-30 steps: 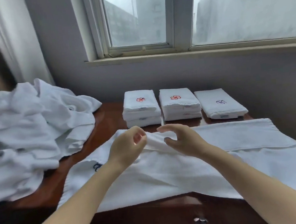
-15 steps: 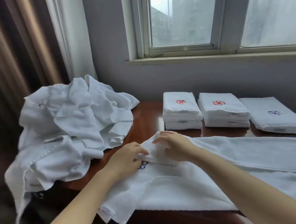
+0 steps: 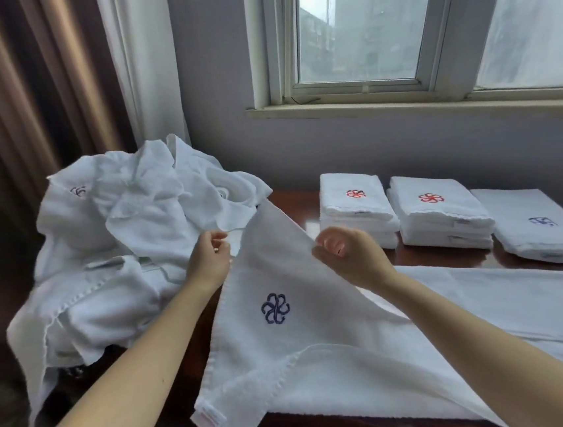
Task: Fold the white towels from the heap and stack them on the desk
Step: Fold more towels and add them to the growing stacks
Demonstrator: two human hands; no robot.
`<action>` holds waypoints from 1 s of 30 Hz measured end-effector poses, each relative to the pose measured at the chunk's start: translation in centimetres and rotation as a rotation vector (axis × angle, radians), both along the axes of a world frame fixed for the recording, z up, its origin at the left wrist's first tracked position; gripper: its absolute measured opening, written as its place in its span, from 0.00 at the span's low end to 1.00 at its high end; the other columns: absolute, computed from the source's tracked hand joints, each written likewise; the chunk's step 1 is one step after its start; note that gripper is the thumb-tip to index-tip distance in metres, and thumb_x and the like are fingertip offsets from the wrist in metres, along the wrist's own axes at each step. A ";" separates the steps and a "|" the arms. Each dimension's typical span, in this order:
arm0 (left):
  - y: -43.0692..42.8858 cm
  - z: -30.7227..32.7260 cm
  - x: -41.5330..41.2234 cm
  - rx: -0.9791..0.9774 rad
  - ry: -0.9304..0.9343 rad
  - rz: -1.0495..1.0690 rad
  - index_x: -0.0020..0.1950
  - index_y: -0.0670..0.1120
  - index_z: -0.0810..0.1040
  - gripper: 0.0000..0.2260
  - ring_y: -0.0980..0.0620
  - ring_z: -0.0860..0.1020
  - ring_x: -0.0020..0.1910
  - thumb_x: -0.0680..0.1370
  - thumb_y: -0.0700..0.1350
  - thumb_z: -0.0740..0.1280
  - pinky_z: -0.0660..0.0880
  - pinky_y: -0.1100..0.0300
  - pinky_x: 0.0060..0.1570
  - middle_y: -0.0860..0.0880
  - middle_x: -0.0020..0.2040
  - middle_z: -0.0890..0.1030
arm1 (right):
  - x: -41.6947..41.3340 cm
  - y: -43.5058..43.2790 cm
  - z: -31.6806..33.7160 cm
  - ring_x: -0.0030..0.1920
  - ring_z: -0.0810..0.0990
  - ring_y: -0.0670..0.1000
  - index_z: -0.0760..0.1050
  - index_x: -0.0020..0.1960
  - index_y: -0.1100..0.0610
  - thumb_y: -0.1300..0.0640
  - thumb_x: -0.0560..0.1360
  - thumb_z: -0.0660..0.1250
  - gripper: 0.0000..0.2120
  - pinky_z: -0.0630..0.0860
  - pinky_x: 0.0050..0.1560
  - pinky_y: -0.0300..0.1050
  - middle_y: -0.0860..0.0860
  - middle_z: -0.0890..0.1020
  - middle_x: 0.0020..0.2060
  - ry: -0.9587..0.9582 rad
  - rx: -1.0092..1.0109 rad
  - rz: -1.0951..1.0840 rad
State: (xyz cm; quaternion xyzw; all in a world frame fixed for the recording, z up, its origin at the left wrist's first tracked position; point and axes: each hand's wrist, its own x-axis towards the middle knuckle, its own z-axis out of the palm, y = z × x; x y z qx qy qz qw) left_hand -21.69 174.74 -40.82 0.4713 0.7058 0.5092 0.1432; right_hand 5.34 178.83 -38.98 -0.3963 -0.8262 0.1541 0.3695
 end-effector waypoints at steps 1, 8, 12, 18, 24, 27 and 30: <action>0.1 -0.3 -0.3 -0.007 0.013 0.017 0.58 0.44 0.74 0.07 0.49 0.76 0.50 0.81 0.42 0.63 0.71 0.60 0.44 0.48 0.52 0.77 | -0.2 -0.3 -0.1 0.35 0.78 0.42 0.80 0.46 0.48 0.49 0.75 0.71 0.03 0.76 0.37 0.43 0.41 0.79 0.35 -0.100 -0.021 0.062; -1.1 -2.3 -0.2 -0.077 0.040 -0.171 0.65 0.51 0.71 0.18 0.51 0.76 0.56 0.77 0.37 0.65 0.73 0.59 0.54 0.53 0.56 0.75 | -2.1 -1.5 -2.0 0.38 0.78 0.45 0.79 0.47 0.47 0.49 0.75 0.68 0.03 0.79 0.42 0.49 0.41 0.78 0.35 -0.299 -0.077 0.150; -1.3 -1.7 0.3 -0.147 0.121 -0.332 0.75 0.52 0.64 0.29 0.55 0.68 0.68 0.76 0.35 0.63 0.68 0.61 0.63 0.49 0.71 0.68 | -2.7 -1.5 -1.5 0.36 0.76 0.40 0.79 0.49 0.47 0.50 0.76 0.68 0.03 0.76 0.40 0.46 0.41 0.78 0.36 -0.180 -0.069 0.139; -0.4 1.9 2.7 -0.117 0.601 -0.560 0.75 0.60 0.63 0.36 0.56 0.53 0.78 0.73 0.32 0.63 0.56 0.56 0.75 0.55 0.79 0.57 | -2.4 -1.3 0.1 0.35 0.77 0.44 0.81 0.51 0.47 0.54 0.77 0.68 0.05 0.76 0.41 0.47 0.42 0.78 0.33 -0.083 -0.009 0.110; 0.9 5.6 5.0 -0.032 0.981 -0.615 0.55 0.50 0.78 0.08 0.51 0.55 0.78 0.76 0.43 0.70 0.53 0.51 0.77 0.52 0.73 0.68 | -1.3 -0.9 1.4 0.35 0.77 0.45 0.81 0.47 0.46 0.51 0.77 0.69 0.03 0.76 0.38 0.47 0.42 0.78 0.33 -0.071 0.047 0.043; 0.5 6.6 4.7 0.011 0.973 -0.458 0.52 0.47 0.77 0.04 0.47 0.72 0.67 0.79 0.42 0.65 0.67 0.50 0.69 0.51 0.57 0.79 | -0.8 -0.5 1.9 0.34 0.76 0.44 0.80 0.45 0.45 0.49 0.74 0.70 0.01 0.73 0.36 0.45 0.42 0.77 0.32 -0.123 0.053 -0.010; -0.2 6.9 4.2 0.117 0.989 -0.382 0.49 0.46 0.77 0.03 0.46 0.75 0.52 0.77 0.39 0.64 0.69 0.54 0.62 0.51 0.48 0.77 | -0.7 -0.7 1.5 0.38 0.76 0.47 0.79 0.47 0.47 0.51 0.72 0.70 0.04 0.67 0.33 0.42 0.42 0.76 0.36 -0.293 0.034 -0.022</action>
